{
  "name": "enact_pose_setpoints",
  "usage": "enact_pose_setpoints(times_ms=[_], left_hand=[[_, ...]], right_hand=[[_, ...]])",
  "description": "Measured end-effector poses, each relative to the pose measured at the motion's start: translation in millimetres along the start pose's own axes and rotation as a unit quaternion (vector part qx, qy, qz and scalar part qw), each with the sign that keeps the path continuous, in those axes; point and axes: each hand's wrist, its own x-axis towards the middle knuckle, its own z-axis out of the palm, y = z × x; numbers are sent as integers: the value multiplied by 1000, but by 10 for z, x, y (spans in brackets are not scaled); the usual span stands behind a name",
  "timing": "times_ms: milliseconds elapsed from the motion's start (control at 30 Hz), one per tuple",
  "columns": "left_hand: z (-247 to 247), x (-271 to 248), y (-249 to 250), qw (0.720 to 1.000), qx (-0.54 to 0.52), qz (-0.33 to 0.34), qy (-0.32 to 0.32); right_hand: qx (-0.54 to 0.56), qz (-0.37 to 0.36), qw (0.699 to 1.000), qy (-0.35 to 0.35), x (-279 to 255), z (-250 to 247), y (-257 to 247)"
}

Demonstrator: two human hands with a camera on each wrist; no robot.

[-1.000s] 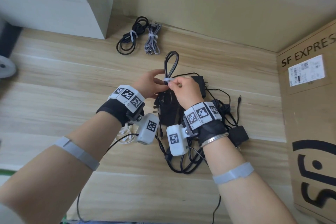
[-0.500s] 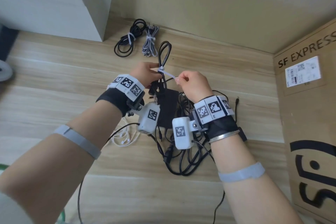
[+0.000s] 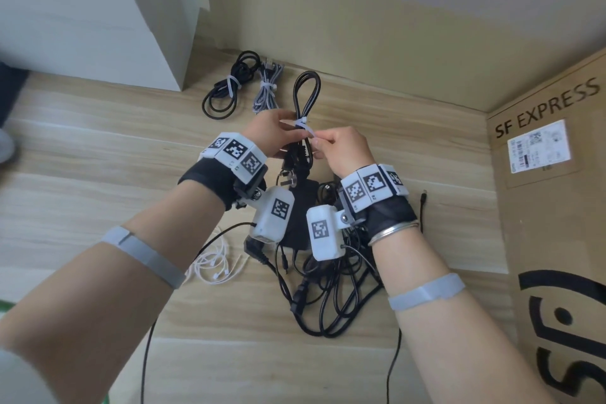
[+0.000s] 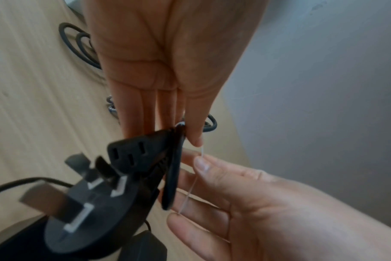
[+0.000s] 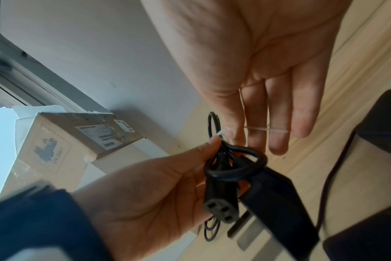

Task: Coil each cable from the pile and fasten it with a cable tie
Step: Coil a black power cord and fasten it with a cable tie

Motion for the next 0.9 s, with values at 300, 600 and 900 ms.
enact_pose_setpoints(times_ms=[300,600,900], left_hand=[[-56,337,90,999,-12,15,35],[-58,674,-72,997,0,55,59],[-49,788,-162,989,75,90,91]], right_hand=[[132,23,991,-1,405,-26,-32],[177,63,982,3,947,145,21],[167,67,984,-4,1158,293,81]])
